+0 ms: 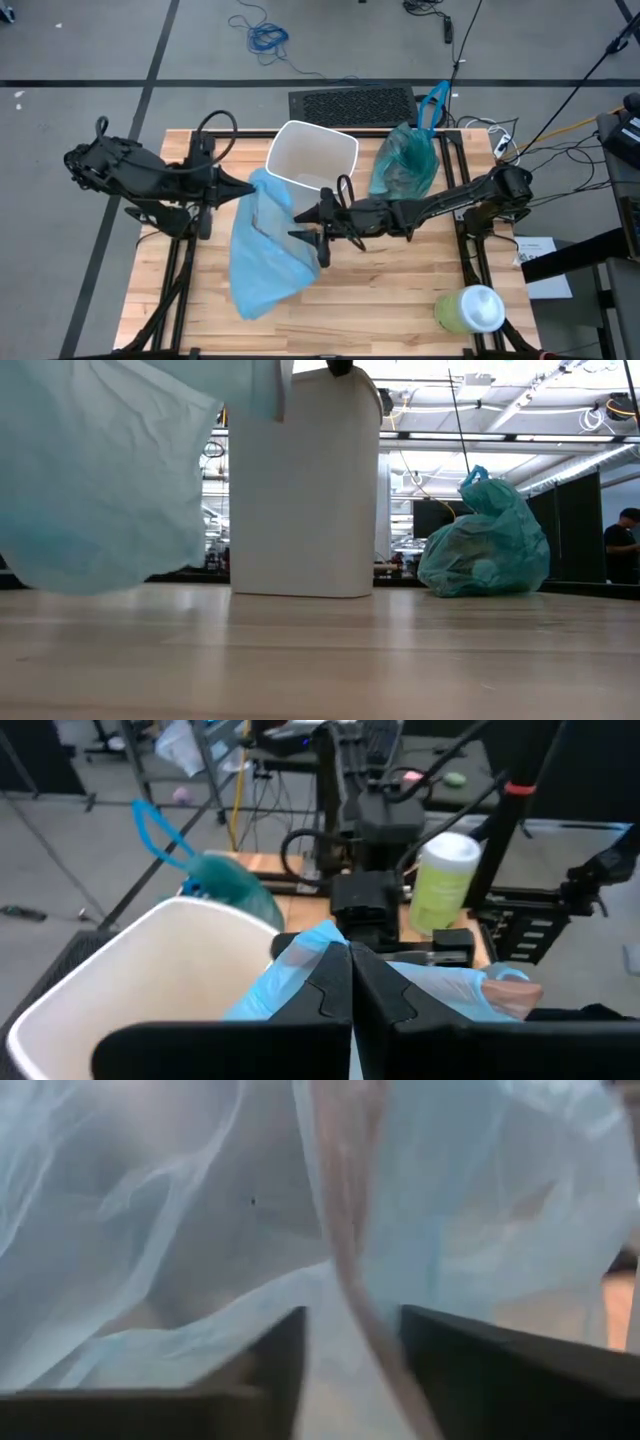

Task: Place trash/remove bag and relplace
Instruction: Insert a new trash bag into the trash bin

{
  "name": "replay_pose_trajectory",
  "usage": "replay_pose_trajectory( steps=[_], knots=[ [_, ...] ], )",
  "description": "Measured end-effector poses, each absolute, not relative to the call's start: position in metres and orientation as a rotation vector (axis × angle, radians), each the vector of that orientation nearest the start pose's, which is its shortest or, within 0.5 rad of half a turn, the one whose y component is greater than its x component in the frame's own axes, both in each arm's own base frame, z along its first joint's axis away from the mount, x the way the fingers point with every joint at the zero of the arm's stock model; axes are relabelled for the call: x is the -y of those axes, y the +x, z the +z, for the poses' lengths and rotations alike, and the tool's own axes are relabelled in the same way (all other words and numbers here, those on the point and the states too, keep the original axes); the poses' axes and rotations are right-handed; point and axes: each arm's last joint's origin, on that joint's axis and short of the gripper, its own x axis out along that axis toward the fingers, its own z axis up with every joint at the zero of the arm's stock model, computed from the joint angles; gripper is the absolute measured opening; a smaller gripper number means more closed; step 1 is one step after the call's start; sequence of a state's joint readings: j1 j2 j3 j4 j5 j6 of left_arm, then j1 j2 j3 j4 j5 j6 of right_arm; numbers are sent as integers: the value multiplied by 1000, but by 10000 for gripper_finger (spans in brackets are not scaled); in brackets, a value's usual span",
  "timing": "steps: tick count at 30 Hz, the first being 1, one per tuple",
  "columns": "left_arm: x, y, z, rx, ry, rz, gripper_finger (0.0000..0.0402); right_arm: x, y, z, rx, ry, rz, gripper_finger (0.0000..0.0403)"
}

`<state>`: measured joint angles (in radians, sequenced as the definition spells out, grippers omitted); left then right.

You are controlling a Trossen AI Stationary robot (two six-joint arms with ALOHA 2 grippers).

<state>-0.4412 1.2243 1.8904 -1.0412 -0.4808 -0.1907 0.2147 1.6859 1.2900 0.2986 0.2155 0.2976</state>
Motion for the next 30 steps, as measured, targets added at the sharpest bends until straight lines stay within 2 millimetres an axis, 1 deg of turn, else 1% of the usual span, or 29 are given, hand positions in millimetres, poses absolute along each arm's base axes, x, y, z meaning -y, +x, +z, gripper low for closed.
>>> replay_pose_trajectory(
  steps=[3,4,7,11,15,19,23,30],
  knots=[
    [62,163,519,-302,-10,54,0,-78,386,323,-59,213,-9,37],
    [63,163,520,-296,0,50,0,-78,385,325,-49,187,-6,19],
    [62,162,522,-285,20,44,0,-77,382,338,-33,144,-5,10],
    [59,156,532,-249,39,47,0,-72,371,369,13,44,-49,2],
    [56,151,542,-196,90,72,0,-65,355,412,46,-88,-130,1],
    [50,145,555,-127,148,123,0,-56,342,452,41,-236,-230,0],
    [46,147,567,-54,222,185,0,-40,330,489,49,-334,-306,0],
    [39,158,591,82,372,286,0,-1,307,538,89,-441,-437,0]
  ],
)
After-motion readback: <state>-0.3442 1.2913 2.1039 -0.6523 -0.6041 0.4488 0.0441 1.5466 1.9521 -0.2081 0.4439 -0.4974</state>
